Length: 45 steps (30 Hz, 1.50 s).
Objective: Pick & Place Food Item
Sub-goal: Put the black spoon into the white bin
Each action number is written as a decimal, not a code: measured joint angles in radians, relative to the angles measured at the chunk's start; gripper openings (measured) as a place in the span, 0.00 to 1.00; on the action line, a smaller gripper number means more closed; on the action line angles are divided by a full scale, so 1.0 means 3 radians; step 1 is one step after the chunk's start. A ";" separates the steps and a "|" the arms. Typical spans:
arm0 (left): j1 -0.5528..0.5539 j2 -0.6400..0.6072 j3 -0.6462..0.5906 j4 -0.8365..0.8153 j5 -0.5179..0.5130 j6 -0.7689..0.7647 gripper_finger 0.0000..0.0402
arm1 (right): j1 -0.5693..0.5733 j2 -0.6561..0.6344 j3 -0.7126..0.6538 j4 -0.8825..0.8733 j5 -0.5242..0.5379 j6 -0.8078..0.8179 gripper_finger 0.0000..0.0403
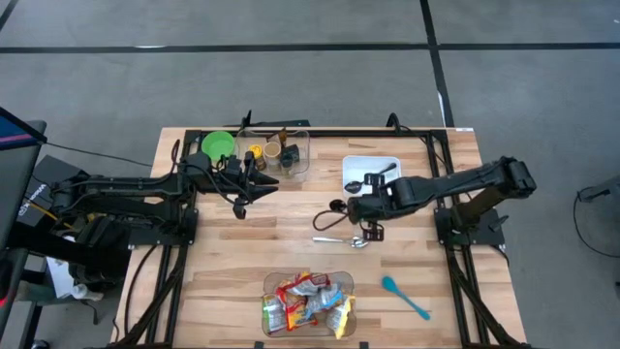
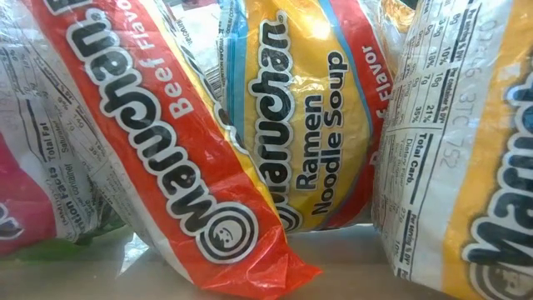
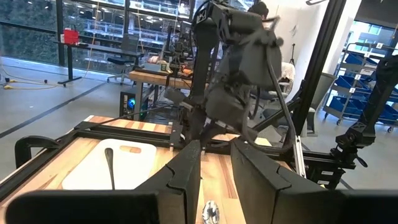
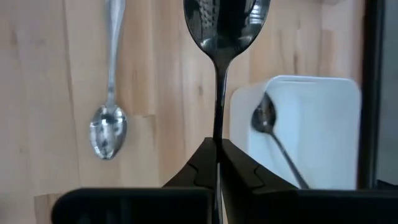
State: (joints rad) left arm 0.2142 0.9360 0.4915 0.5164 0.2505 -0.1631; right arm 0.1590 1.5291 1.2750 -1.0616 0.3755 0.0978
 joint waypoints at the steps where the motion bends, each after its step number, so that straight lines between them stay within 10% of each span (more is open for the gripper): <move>1: 0.0000 -0.0001 0.0000 0.0001 0.0001 0.0000 0.21 | -0.0035 0.0000 0.0037 -0.0027 0.0000 -0.0029 0.01; 23: 0.0000 0.0000 0.0000 0.0001 0.0000 0.0001 0.21 | -0.1731 -0.0003 0.0103 -0.0180 -0.0316 -0.1149 0.01; 45: 0.0001 0.0000 0.0000 0.0002 0.0000 0.0001 0.21 | -0.1886 0.0107 -0.0558 0.0596 -0.0325 -0.2624 0.01</move>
State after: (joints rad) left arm 0.2144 0.9360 0.4915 0.5169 0.2504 -0.1627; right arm -0.4068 1.5612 1.1076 -0.8826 0.2779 -0.6895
